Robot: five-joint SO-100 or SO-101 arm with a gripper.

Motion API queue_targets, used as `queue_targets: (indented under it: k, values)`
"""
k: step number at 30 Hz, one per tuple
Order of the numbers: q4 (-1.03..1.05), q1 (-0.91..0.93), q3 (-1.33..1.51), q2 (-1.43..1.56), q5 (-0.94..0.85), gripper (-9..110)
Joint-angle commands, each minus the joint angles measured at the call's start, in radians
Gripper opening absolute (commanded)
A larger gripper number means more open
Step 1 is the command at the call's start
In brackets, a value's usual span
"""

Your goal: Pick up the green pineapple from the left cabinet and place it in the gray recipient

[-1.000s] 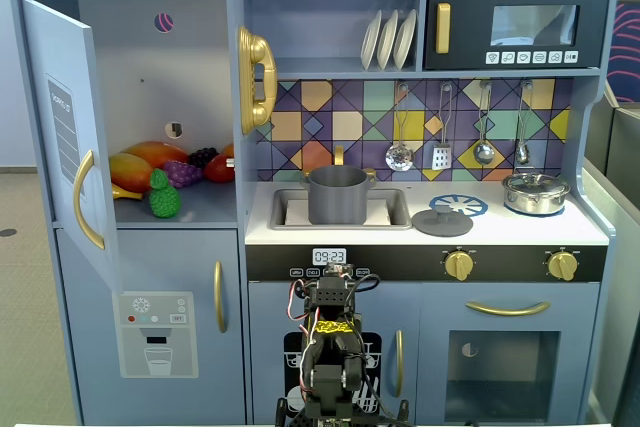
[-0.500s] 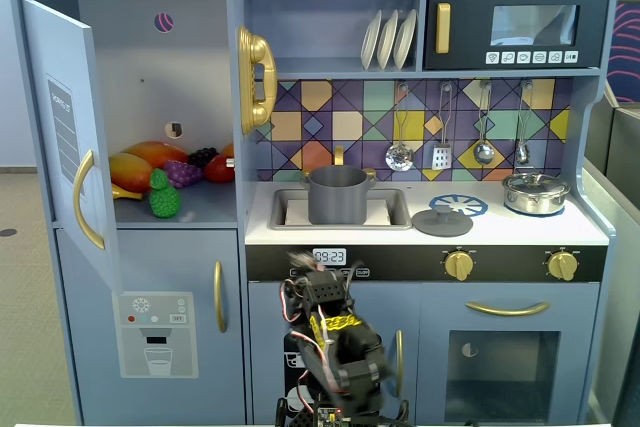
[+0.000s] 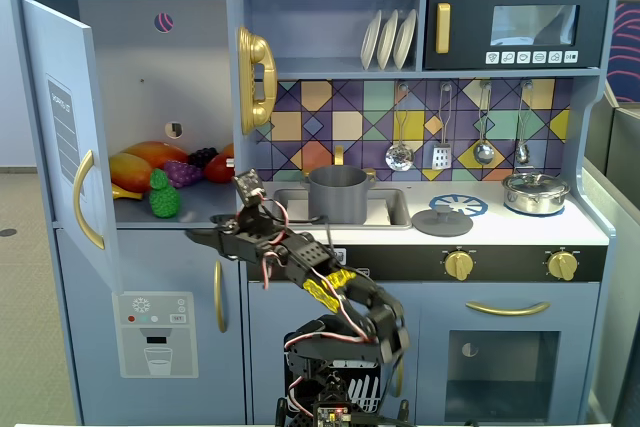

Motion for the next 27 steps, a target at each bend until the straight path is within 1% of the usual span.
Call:
queue_targets:
  k: [1, 6, 12, 16, 21, 27]
  values:
    - [-0.155, -0.023, -0.084, -0.091, 0.028, 26]
    - [-0.262, 0.011, -0.141, -0.213, 0.100, 34]
    - [-0.302, 0.044, -0.284, -0.374, 0.161, 41]
    - [-0.350, 0.055, -0.348, -0.477, 0.175, 42]
    - [-0.399, 0.066, -0.413, -0.600, 0.149, 42]
    - [-0.405, 0.069, -0.465, -0.681, 0.114, 41]
